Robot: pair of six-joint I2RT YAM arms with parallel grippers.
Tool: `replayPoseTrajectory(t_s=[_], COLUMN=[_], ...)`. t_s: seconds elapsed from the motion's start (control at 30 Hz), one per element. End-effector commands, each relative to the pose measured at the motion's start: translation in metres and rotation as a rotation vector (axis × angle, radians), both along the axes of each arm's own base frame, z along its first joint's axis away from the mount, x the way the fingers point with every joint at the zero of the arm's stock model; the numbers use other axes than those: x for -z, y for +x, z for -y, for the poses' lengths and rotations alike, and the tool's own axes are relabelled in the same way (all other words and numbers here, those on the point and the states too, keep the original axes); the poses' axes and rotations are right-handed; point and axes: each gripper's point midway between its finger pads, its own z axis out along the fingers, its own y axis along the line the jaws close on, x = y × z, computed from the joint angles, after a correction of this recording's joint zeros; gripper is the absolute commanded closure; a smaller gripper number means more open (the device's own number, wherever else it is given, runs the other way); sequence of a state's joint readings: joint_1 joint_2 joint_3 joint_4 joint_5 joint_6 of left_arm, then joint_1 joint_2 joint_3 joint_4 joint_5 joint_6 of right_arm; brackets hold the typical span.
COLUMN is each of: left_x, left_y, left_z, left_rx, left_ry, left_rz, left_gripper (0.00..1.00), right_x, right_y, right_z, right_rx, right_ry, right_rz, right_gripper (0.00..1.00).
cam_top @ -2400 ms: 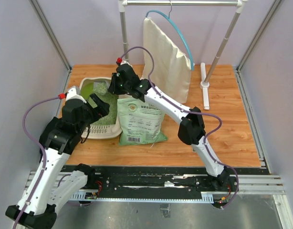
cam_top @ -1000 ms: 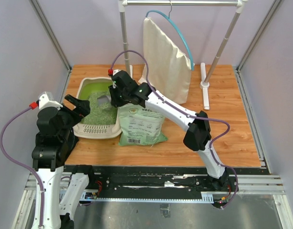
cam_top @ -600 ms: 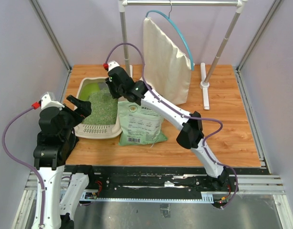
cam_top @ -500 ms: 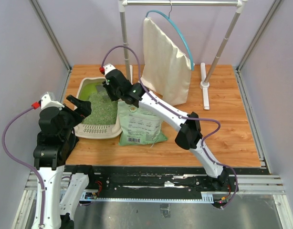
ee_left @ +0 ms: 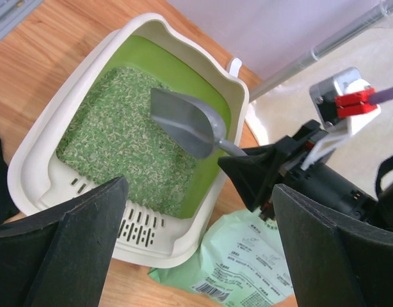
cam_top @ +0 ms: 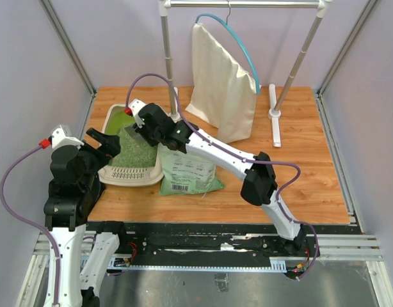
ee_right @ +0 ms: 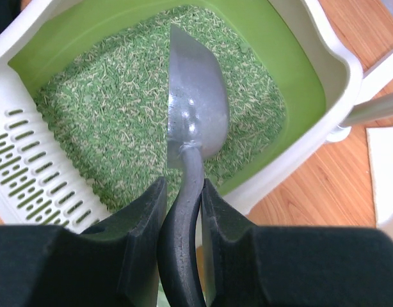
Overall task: Fill the litter box with clean litter
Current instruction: Pour the cat litter into the litter box.
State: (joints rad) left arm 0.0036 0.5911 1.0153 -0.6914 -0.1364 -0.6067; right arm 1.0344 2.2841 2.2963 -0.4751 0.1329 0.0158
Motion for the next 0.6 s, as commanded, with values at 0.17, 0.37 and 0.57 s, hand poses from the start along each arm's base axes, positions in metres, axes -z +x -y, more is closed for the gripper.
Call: replayPoseTrajectory(t_s=[0.17, 0.37, 0.57], left_x=[-0.013, -0.012, -0.015], left_y=[-0.007, -0.006, -0.003], left_z=[-0.007, -0.002, 0.014], left_rx=[-0.04, -0.001, 0.091], left_ry=[0.004, 0.021, 0.013], left_rz=[0.038, 0.035, 0.065], left_gripper=[0.0, 0.0, 0.0], right_x=[-0.109, -0.147, -0.149], right_y=[-0.031, -0.051, -0.069], right_z=[0.026, 0.051, 0.092], right_rx=[-0.056, -0.059, -0.038], right_ry=[0.189, 0.331, 0.411], right_rz=[0.092, -0.066, -0.255], right_gripper=[0.99, 0.99, 0.99])
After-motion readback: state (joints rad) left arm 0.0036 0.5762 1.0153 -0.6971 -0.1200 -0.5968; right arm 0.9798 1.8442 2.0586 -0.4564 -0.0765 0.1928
